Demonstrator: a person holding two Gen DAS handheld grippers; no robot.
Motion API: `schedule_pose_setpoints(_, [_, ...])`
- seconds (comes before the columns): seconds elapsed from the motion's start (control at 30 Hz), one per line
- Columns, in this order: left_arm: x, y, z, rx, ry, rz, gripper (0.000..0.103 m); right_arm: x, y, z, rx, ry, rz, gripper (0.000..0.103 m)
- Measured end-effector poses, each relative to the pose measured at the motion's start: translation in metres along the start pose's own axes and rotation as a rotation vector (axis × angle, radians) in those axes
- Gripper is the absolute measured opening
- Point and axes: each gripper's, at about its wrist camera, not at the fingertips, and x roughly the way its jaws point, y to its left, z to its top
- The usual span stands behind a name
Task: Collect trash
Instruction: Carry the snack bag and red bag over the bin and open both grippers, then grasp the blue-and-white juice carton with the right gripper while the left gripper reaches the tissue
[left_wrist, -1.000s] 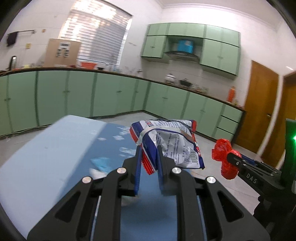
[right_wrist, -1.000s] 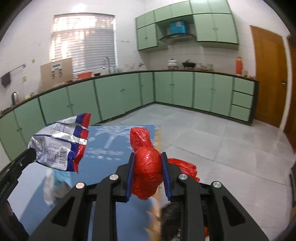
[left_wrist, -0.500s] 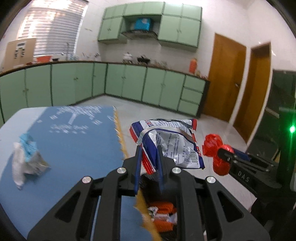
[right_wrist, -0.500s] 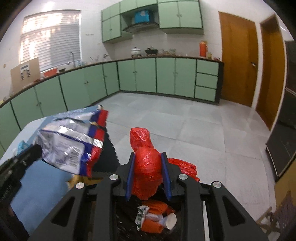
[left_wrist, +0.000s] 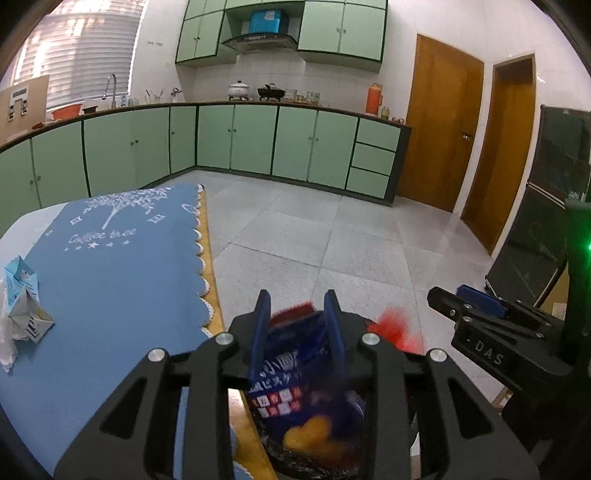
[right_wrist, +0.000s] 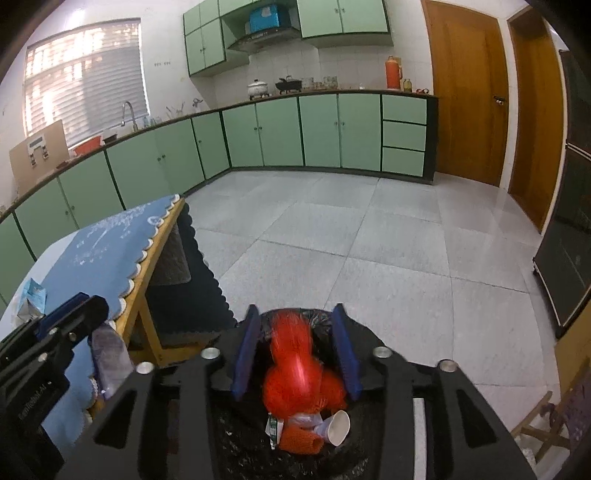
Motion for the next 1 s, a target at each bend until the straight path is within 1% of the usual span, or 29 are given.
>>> schedule_pose_setpoints(0.03, [-0.002, 0.001, 0.002, -0.001, -0.007, 0.004, 0.030, -0.003, 0.001, 0.001, -0.002, -0.013, -0.002, 0.051])
schedule_pose_setpoints(0.2, [-0.022, 0.017, 0.013, -0.015, -0.057, 0.033, 0.030, -0.016, 0.011, 0.008, -0.017, -0.052, 0.013, 0.053])
schedule_pose_setpoints(0.27, [-0.040, 0.029, 0.018, -0.011, -0.099, 0.063, 0.030, -0.025, 0.022, 0.014, -0.030, -0.080, 0.032, 0.057])
schedule_pose_setpoints(0.33, [-0.057, 0.042, 0.023, -0.011, -0.130, 0.101, 0.034, -0.032, 0.036, 0.018, -0.046, -0.107, 0.057, 0.063])
schedule_pose_setpoints(0.37, [-0.066, 0.051, 0.024, -0.018, -0.145, 0.122, 0.037, -0.036, 0.046, 0.020, -0.059, -0.122, 0.077, 0.066])
schedule_pose_setpoints(0.43, [-0.088, 0.076, 0.023, -0.035, -0.176, 0.188, 0.040, -0.041, 0.068, 0.025, -0.083, -0.145, 0.124, 0.069])
schedule_pose_setpoints(0.57, [-0.121, 0.131, 0.014, -0.078, -0.191, 0.339, 0.041, -0.045, 0.120, 0.029, -0.135, -0.172, 0.232, 0.070])
schedule_pose_setpoints(0.67, [-0.135, 0.167, 0.007, -0.117, -0.174, 0.423, 0.042, -0.042, 0.173, 0.025, -0.196, -0.161, 0.334, 0.070])
schedule_pose_setpoints(0.8, [-0.147, 0.199, 0.000, -0.142, -0.150, 0.498, 0.042, -0.035, 0.235, 0.009, -0.284, -0.132, 0.437, 0.070])
schedule_pose_setpoints(0.87, [-0.152, 0.215, -0.003, -0.162, -0.134, 0.517, 0.042, -0.029, 0.259, 0.000, -0.326, -0.108, 0.471, 0.070])
schedule_pose_setpoints(0.9, [-0.154, 0.220, -0.004, -0.171, -0.130, 0.523, 0.042, -0.022, 0.274, -0.005, -0.356, -0.075, 0.495, 0.070])
schedule_pose_setpoints(1.0, [-0.159, 0.230, -0.009, -0.187, -0.126, 0.531, 0.042, -0.011, 0.298, -0.013, -0.409, -0.028, 0.508, 0.070])
